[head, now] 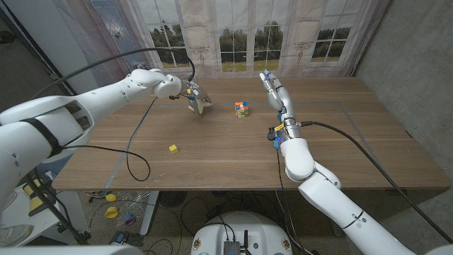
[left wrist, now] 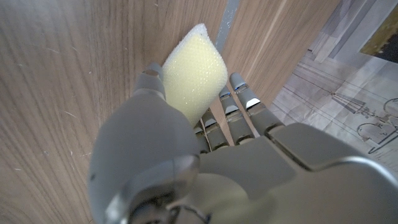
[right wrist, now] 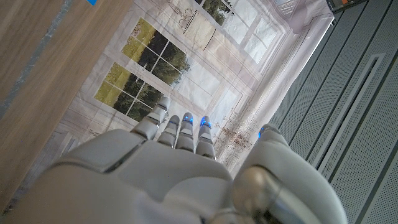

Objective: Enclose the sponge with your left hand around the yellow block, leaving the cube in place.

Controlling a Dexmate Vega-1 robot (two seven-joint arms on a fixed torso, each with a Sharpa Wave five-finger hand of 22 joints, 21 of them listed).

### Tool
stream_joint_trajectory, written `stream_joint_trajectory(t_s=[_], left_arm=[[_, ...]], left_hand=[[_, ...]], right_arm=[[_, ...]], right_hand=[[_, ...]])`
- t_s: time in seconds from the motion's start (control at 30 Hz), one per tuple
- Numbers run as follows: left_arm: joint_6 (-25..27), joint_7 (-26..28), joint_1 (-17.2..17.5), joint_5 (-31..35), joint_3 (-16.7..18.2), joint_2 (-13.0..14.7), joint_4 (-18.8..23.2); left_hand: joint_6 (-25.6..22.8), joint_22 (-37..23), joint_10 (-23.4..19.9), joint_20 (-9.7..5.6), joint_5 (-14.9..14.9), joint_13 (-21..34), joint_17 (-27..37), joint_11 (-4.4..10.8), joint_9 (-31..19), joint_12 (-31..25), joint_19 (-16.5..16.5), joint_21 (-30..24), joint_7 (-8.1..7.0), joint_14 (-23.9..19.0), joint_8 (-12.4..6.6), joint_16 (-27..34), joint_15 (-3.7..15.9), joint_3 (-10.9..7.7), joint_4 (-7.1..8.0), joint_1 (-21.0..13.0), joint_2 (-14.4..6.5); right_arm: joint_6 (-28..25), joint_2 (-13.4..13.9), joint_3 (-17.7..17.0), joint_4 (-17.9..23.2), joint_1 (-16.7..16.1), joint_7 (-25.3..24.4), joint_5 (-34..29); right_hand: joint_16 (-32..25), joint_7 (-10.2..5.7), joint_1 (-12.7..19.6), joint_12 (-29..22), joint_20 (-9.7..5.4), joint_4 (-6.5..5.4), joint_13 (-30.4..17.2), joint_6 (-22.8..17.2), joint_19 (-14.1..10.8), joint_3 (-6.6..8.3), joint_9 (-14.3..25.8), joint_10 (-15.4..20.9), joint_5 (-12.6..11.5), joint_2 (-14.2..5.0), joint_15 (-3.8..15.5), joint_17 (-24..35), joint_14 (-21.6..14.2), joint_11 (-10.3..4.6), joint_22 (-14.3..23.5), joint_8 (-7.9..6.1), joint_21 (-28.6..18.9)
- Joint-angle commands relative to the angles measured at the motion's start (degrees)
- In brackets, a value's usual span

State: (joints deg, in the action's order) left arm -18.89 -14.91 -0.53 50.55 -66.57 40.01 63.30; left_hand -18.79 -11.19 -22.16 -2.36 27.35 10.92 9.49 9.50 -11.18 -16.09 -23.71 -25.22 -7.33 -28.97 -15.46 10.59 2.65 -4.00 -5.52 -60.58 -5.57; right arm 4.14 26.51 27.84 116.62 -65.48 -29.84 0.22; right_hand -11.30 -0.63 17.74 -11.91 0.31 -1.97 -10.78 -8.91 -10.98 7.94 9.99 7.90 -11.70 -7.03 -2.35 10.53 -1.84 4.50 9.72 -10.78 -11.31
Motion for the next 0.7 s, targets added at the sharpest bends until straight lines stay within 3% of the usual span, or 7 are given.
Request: stream_joint_trajectory(t_s=[0.03,0.3,0.7], left_arm=[[9.9,-10.9,7.8,1.2,9.1,4.5,17.7],[17.4,-20.4,12.5,3.2,13.1,5.0,28.8],[26.6,-31.8,18.5,8.0,16.5,4.8,40.7]], left_hand=[[-0.5,-0.1,-0.6,-2.00,-0.4,0.2,0.2,0.11,0.0,0.2,0.4,0.1,-0.04,-0.3,0.09,0.1,9.92,0.11,0.12,-0.3,-0.5],[-0.6,-0.1,-0.7,-2.01,-0.9,0.2,0.2,0.04,-0.1,0.5,0.5,0.1,-0.10,-0.3,0.32,0.0,9.91,0.11,0.08,-0.4,-0.6],[-0.6,0.0,-0.6,-2.15,-1.7,0.2,0.1,0.32,-0.1,0.9,0.7,0.2,-0.04,-0.1,0.81,-0.2,9.84,0.37,0.04,-0.4,-0.4]], right_arm=[[7.9,3.3,-4.3,-5.8,0.8,6.5,7.5],[14.5,5.7,-6.8,-12.8,3.4,14.3,14.7],[20.3,7.5,-8.1,-21.4,7.1,24.5,23.2]], right_hand=[[-0.2,0.01,-0.1,0.1,0.08,0.12,-0.2,-0.4,-0.3,0.17,0.3,0.5,-0.2,0.13,0.00,0.2,-0.4,-0.04,0.1,-0.22,0.0],[-0.1,0.01,0.0,0.1,0.05,0.20,-0.2,-0.3,-0.3,0.25,0.3,0.5,-0.2,0.08,-0.01,0.1,-0.4,-0.02,0.1,-0.16,0.0],[0.0,0.06,0.1,0.2,0.02,0.29,-0.2,-0.4,-0.2,0.36,0.3,0.5,-0.2,0.00,0.02,0.1,-0.3,-0.13,0.1,-0.14,0.1]])
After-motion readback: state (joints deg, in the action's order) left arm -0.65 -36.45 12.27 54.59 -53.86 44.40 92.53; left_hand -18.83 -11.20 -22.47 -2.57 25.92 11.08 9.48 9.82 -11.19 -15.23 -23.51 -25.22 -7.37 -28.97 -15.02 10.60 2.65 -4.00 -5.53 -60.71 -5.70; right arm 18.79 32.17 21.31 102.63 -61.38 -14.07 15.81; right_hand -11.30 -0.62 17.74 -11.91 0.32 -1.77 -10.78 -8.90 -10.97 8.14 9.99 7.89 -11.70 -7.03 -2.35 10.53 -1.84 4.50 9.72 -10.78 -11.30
